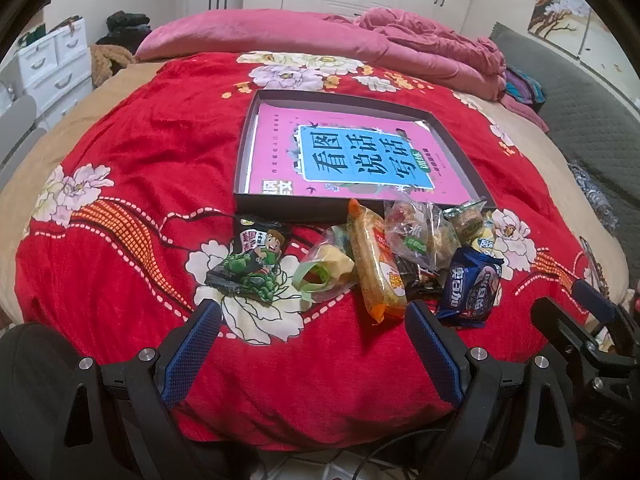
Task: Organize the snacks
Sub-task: 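Grasp the green pea snack bag with the left gripper while the right grasps the dark blue biscuit bag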
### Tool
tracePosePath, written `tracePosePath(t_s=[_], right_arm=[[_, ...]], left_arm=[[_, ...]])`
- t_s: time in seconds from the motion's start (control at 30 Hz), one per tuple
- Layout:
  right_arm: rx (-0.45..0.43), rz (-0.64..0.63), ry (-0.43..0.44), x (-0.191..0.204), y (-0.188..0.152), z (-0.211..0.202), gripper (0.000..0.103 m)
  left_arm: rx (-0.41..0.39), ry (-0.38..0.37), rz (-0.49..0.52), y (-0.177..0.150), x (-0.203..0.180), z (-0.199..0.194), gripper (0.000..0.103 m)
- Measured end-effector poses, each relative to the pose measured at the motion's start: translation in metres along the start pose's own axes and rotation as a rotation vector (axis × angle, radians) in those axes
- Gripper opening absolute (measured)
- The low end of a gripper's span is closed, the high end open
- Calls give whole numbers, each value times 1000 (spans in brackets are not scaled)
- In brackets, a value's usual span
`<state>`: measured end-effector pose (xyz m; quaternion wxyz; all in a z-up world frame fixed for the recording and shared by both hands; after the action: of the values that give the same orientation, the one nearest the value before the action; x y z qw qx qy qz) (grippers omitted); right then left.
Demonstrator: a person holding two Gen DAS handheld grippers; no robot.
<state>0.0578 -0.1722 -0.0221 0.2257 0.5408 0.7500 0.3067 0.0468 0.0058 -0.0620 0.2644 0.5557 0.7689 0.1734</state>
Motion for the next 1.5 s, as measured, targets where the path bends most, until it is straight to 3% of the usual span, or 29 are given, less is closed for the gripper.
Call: tracePosePath(t_s=[0.87, 1.3, 1.37, 1.4, 1.43, 1.5], right_arm=[[97, 50, 42, 6, -10, 40, 102], [141, 71, 33, 4, -13, 61, 102], [153, 82, 22, 1, -14, 66, 99], [160, 87, 22, 1, -14, 69, 97], [171, 90, 26, 0, -15, 72, 91], [185, 93, 46, 2, -17, 76, 83]], left_arm=[[94, 41, -92, 19, 60, 48, 93], [116, 30, -62, 30, 57, 71, 93], [107, 29, -64, 33, 57, 73, 91], [107, 29, -65, 34, 58, 74, 86], [111, 29, -65, 34, 58, 76, 80], [117, 36, -66, 35, 60, 81, 79]])
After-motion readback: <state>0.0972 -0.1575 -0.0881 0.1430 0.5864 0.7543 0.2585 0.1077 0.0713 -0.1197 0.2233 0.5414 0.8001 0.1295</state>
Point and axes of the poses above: each gripper's, at about its wrist camera, not at the fingertips, and z roughly the way its jaws point, x to its left, y to its top, the point moved 8 cm from there along z, roughly the way its jaws point, and after that the axes turned 7 degrees about -z, right-handed, at the moved point
